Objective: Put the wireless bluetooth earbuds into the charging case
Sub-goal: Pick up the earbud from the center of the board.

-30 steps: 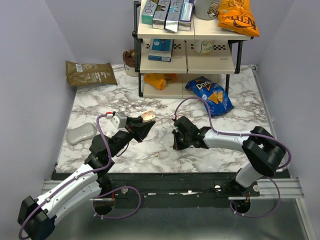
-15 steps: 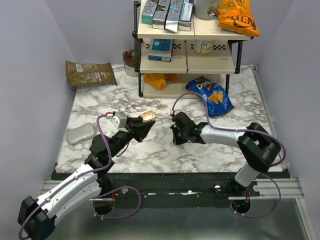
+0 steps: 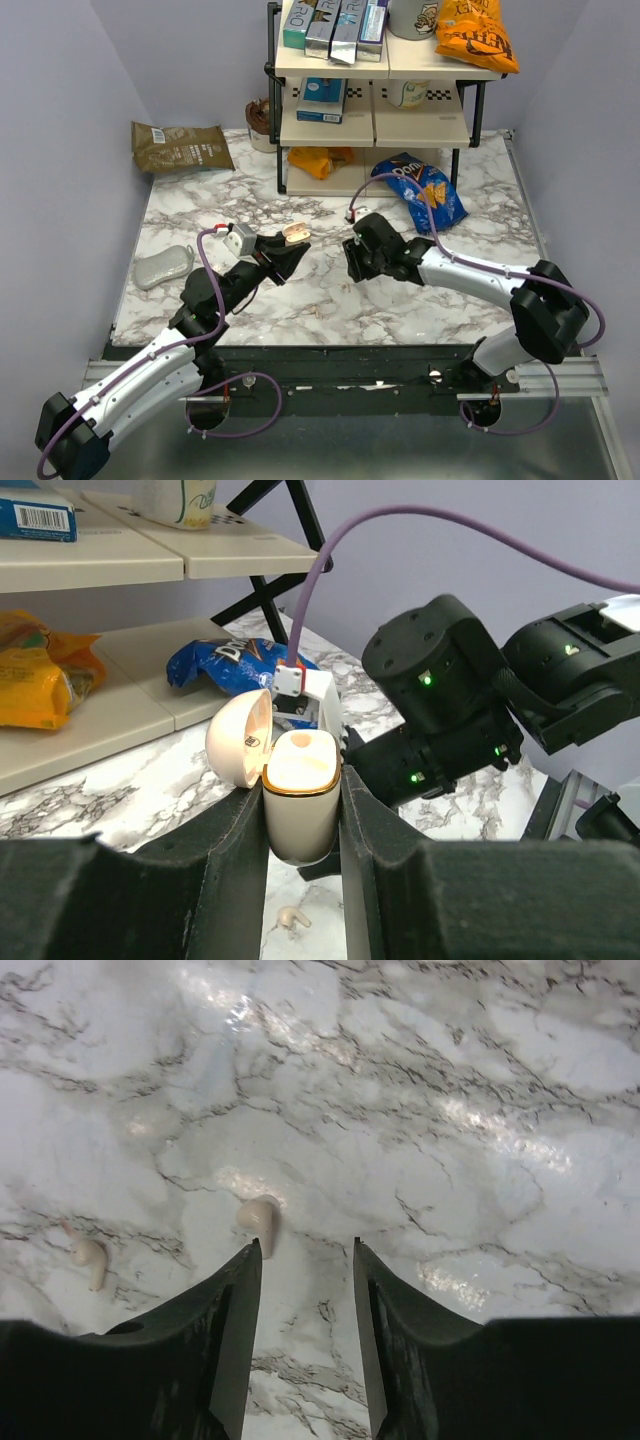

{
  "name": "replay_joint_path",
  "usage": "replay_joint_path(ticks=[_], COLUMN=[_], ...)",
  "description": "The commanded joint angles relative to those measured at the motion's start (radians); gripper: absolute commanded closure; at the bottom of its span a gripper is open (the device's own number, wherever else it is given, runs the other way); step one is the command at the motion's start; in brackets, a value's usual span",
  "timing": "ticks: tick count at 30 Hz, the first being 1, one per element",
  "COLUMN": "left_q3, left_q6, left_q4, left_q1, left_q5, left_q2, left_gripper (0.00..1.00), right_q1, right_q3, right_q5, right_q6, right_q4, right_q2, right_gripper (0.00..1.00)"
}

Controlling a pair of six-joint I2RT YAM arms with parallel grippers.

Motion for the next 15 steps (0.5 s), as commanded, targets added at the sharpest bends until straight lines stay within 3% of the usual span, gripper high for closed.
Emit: replay_joint_path(ticks=[1,15], left_q3=[0.012,0.005], left_q6=[0.003,0.004], left_q4=[0.013,0.007], left_q1=[-0.003,-0.005], left_q5=[-0.011,-0.016], left_q2=[-0.004,-0.016], left_gripper=[1.00,1.00], right_q1=[0.000,0.002], right_q3=[0.092,0.189], right_q5=[-0.120,-0.160], right_q6=[-0.130,-0.176], right_q4=[-0.055,-0.118], right_q2=[0.059,0.223], right_gripper=[0.45,0.42])
